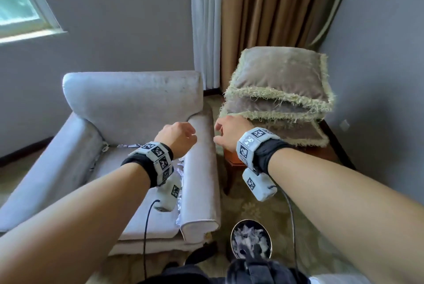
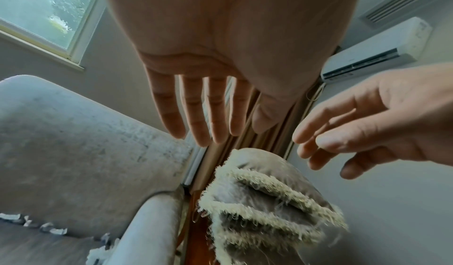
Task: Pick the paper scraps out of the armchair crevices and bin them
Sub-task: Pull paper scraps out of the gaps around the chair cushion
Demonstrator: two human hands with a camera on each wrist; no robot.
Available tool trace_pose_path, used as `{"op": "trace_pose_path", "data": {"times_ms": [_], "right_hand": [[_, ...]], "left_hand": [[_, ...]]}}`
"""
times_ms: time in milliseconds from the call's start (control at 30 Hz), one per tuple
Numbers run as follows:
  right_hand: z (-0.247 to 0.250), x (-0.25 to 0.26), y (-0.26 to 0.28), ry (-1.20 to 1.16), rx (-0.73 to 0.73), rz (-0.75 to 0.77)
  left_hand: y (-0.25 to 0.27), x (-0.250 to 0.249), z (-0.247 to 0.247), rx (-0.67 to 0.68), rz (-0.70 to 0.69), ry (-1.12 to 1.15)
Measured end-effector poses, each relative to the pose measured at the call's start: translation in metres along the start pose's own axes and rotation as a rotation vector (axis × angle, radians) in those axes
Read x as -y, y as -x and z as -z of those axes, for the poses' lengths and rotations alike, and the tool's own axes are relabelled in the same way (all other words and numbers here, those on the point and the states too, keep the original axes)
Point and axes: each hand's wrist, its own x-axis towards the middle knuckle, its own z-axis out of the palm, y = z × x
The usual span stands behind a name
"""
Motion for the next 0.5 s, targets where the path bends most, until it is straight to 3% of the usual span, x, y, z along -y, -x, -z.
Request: {"op": "trace_pose_path", "data": {"times_ms": [267,500], "right_hand": [[-0.033,0.159,-0.133,0.074,0.088,0.122],[-0.085,0.253,-0.211,0.097,0.234,0.231]], "left_hand": [[-0.061,0.165,0.081,0.031,0.119,0.035],[-0.069,0.271,0.112,-0.033,0.271,0.115]]}}
